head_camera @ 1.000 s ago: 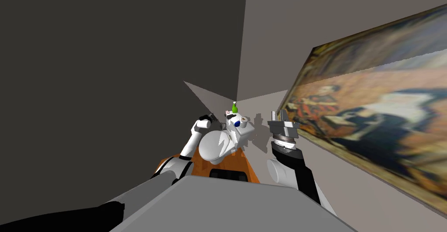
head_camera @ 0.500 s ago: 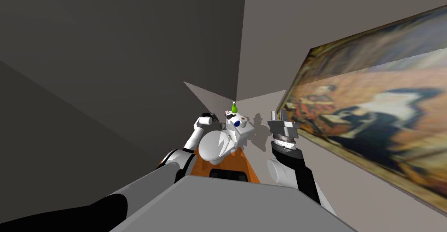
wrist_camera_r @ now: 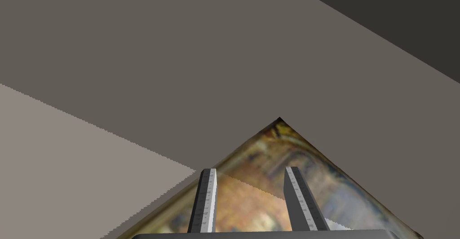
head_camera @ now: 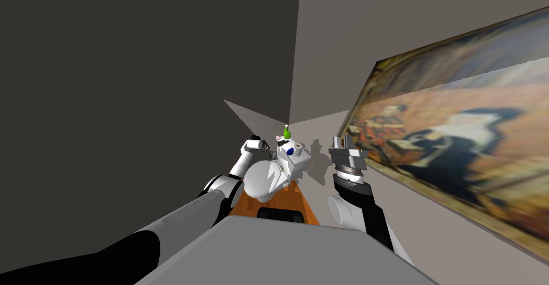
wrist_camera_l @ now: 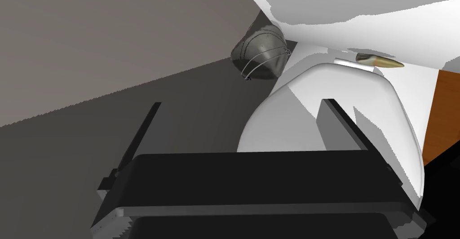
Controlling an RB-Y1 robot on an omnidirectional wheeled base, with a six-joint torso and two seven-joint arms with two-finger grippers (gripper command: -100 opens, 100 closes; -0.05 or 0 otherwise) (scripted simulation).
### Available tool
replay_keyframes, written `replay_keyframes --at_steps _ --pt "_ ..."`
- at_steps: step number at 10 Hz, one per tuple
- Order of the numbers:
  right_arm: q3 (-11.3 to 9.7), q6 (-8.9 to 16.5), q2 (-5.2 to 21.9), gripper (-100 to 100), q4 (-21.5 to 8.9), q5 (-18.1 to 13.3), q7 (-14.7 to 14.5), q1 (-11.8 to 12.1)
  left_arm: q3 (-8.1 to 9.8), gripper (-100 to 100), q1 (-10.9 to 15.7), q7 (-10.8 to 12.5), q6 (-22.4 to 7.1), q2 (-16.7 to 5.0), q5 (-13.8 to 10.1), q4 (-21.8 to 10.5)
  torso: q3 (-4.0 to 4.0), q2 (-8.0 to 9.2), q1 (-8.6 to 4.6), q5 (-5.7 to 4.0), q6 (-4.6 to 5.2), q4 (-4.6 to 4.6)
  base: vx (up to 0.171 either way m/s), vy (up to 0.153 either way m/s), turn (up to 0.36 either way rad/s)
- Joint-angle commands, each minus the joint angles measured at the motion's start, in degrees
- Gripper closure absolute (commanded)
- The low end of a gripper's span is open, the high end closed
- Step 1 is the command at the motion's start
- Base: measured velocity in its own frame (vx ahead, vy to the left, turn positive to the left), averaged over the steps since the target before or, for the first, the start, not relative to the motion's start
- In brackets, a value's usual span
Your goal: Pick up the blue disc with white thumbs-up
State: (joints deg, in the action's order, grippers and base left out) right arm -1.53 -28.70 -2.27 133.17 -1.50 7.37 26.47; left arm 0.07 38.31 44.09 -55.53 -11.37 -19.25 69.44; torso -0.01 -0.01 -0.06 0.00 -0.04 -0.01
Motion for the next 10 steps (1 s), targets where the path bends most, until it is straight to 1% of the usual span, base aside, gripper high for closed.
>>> replay_keyframes --at_steps 1,2,3,4,5,6,7,8,9,10 --pt "0.00 0.00 0.00 0 0.00 0.00 0.00 0.00 -0.06 -100 0.77 0.23 -2.19 0.05 0.07 -0.95 0.00 0.00 0.00 0.00 0.00 0.00 0.000 0.000 0.000" --pt "0.00 0.00 0.00 0 0.00 0.00 0.00 0.00 -0.21 -100 3.39 1.25 -4.31 -0.05 0.06 -3.39 0.00 0.00 0.01 0.01 -0.01 0.00 -0.003 -0.012 -0.039" --pt "0.00 0.00 0.00 0 0.00 0.00 0.00 0.00 -0.21 -100 3.99 1.25 -5.85 -0.05 0.06 -4.50 0.00 0.00 -0.02 -0.01 0.01 0.00 -0.002 -0.012 -0.034" --pt "0.00 0.00 0.00 0 0.00 0.00 0.00 0.00 -0.38 -100 6.08 2.13 -7.45 -0.13 0.13 -6.42 0.00 0.00 -0.03 0.00 0.00 0.00 -0.004 -0.019 -0.052" --pt "0.00 0.00 0.00 0 0.00 0.00 0.00 0.00 -0.38 -100 7.10 2.13 -9.17 -0.13 0.13 -7.97 0.00 0.01 -0.06 -0.01 0.01 0.00 -0.002 -0.017 -0.025" --pt "0.00 0.00 0.00 0 0.00 0.00 0.00 0.00 -0.55 -100 9.22 2.87 -10.83 -0.19 0.26 -9.77 0.00 0.00 -0.05 -0.01 0.00 0.00 0.004 -0.027 -0.050" --pt "0.00 0.00 0.00 0 0.00 0.00 0.00 0.00 -0.55 -100 10.10 2.87 -12.47 -0.19 0.26 -11.48 -0.01 -0.01 -0.09 -0.02 0.01 0.00 0.002 -0.024 -0.024" --pt "0.00 0.00 0.00 0 0.00 0.00 0.00 0.00 -0.73 -100 12.21 3.49 -14.07 -0.18 0.46 -13.26 -0.01 -0.01 -0.08 -0.02 -0.01 -0.01 0.002 -0.032 -0.041" --pt "0.00 0.00 0.00 0 0.00 0.00 0.00 0.00 -0.73 -100 12.99 3.49 -15.72 -0.18 0.46 -14.86 -0.01 -0.01 -0.11 -0.02 0.01 0.00 0.004 -0.028 -0.027" --pt "0.00 0.00 0.00 0 0.00 0.00 0.00 0.00 -0.92 -100 15.26 3.99 -17.18 -0.09 0.71 -16.95 -0.01 -0.01 -0.10 -0.02 0.00 -0.01 0.009 -0.040 -0.047"
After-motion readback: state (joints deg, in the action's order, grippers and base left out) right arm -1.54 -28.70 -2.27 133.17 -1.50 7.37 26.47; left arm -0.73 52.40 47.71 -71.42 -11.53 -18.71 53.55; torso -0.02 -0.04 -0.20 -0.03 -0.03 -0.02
